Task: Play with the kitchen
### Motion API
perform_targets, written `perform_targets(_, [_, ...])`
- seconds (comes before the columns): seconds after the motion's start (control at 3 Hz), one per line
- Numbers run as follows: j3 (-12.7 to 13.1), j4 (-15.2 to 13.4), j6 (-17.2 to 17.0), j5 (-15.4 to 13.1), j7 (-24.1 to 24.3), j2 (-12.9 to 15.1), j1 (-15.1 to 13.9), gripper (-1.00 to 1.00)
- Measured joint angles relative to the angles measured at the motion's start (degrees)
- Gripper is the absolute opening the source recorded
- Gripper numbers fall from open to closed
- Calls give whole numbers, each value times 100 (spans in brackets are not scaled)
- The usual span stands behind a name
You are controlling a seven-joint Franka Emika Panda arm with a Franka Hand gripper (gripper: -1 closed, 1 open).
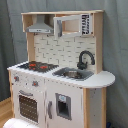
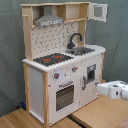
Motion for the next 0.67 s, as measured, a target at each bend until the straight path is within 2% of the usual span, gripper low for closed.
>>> perform_targets(0.67, [-697, 479, 89, -688, -64, 1, -547, 100])
